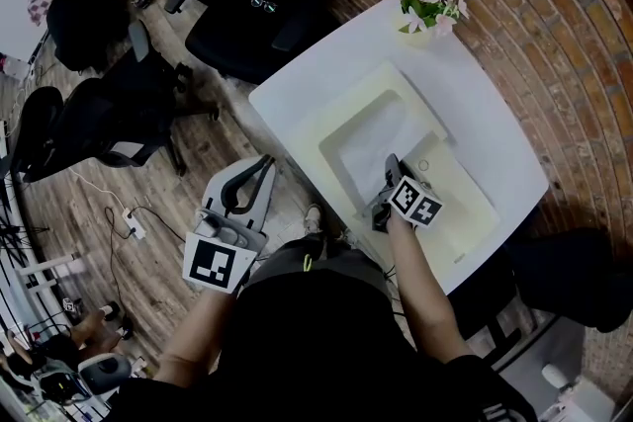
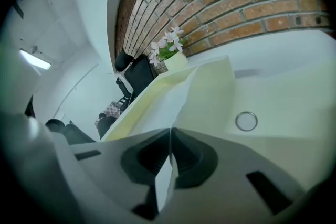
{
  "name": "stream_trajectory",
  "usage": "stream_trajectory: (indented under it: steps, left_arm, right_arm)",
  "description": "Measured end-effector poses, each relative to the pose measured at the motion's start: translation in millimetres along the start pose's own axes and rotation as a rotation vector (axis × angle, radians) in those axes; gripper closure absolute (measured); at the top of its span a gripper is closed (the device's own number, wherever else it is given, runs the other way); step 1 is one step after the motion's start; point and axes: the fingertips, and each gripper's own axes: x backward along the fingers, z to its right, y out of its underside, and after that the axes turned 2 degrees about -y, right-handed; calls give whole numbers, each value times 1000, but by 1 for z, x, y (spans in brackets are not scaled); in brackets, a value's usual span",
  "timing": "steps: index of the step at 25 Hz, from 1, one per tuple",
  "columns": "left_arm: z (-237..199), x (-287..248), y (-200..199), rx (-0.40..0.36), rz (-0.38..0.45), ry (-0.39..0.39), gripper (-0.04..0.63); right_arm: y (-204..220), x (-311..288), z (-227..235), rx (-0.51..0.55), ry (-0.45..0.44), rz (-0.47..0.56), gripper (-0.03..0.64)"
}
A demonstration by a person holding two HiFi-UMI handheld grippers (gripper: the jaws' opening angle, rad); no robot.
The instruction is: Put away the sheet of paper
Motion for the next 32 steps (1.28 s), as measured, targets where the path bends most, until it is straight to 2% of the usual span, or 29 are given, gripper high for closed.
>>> stream_trajectory:
  steps: [8, 13, 15, 17, 26, 32]
  left_arm:
    - [-2, -2, 2, 4, -4, 8, 561]
    - [-3, -3, 2, 1, -1, 14, 561]
    - [-4, -4, 2, 0, 2, 20, 561]
    - [-4, -6, 1, 2, 10, 31, 561]
    - [5, -18, -3, 20, 31, 78, 561]
    - [16, -27, -10, 29, 61, 125, 561]
  right_arm:
    - [-3, -9, -3, 46, -3, -6, 601]
    - [-1, -16, -12, 45, -50, -32, 594]
    - [2, -19, -20, 54, -90, -63, 435]
    - [5, -19, -25, 68, -108, -90, 403]
    - [1, 7, -4, 92, -11, -64, 393]
    - [-4, 28, 17, 62, 47, -37, 394]
